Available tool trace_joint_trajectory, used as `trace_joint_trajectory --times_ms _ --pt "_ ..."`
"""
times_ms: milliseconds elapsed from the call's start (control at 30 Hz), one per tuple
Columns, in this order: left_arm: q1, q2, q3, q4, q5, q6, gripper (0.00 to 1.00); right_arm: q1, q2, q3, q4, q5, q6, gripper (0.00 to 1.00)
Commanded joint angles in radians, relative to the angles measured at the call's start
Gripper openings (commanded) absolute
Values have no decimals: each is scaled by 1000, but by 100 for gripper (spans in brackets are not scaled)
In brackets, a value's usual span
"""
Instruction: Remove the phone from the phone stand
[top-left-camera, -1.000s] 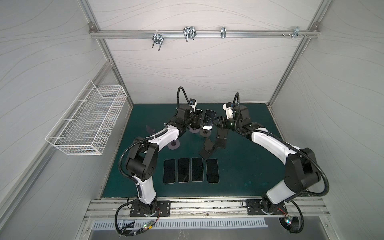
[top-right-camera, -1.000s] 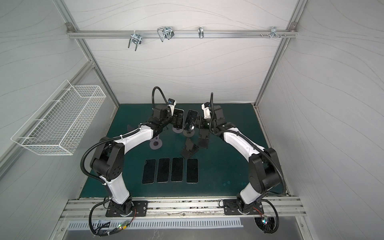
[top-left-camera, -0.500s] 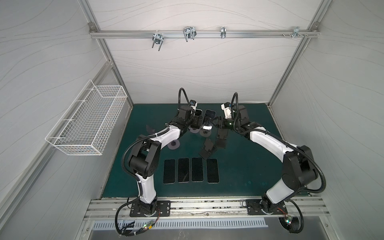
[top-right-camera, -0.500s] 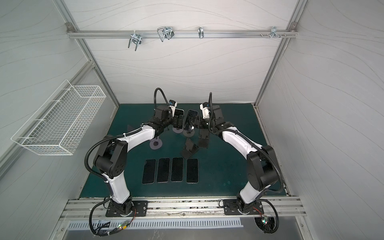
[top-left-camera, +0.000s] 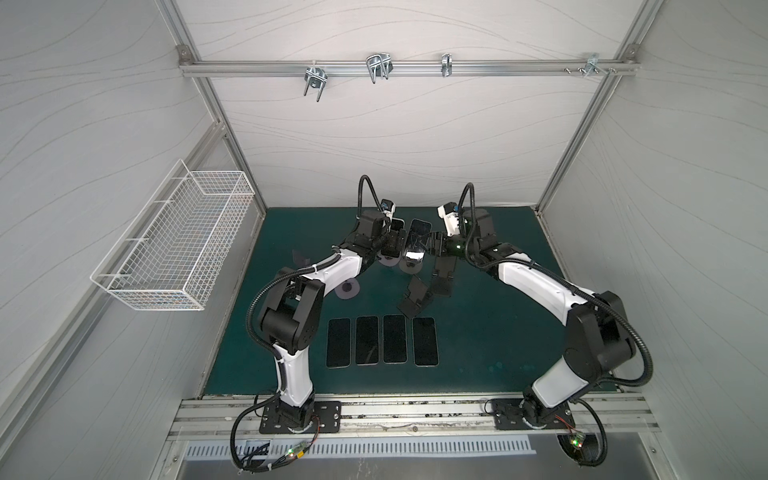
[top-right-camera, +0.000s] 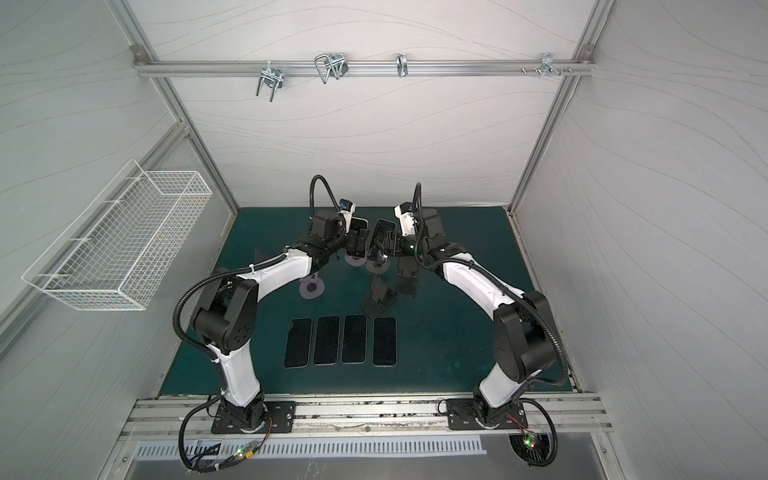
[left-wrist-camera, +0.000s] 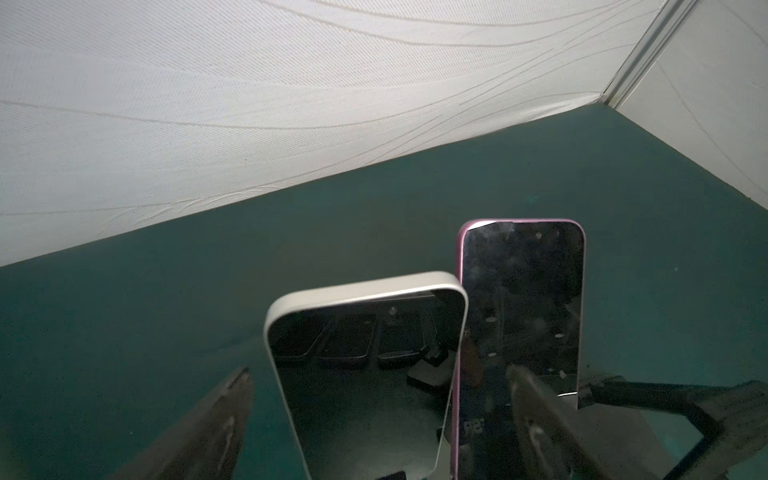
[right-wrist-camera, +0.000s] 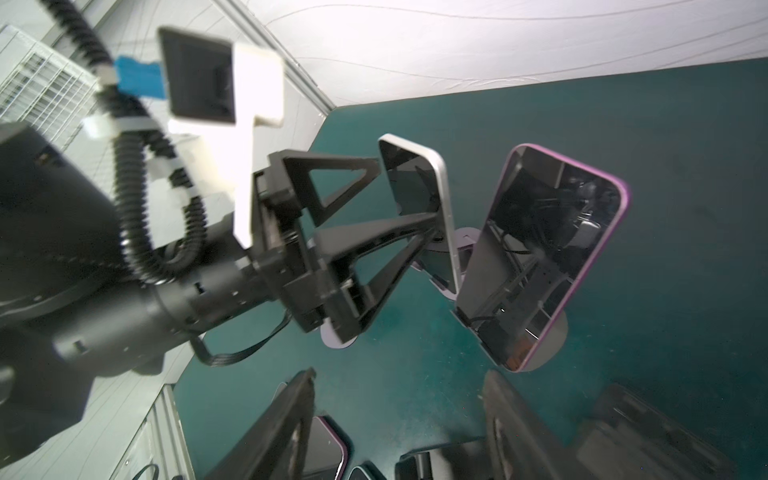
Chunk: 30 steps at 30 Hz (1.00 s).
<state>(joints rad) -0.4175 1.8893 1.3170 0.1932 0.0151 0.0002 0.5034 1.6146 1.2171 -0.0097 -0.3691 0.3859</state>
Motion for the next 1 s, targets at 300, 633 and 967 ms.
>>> trace_joint_trajectory --times_ms 300,633,967 --pt "3 36 77 25 2 -13 96 12 -26 -4 35 -22 -43 67" --pt "3 44 92 12 -24 -14 97 6 -45 -27 50 -22 -34 67" --pt "3 59 97 17 -26 -33 96 3 -55 -37 50 -7 -31 67"
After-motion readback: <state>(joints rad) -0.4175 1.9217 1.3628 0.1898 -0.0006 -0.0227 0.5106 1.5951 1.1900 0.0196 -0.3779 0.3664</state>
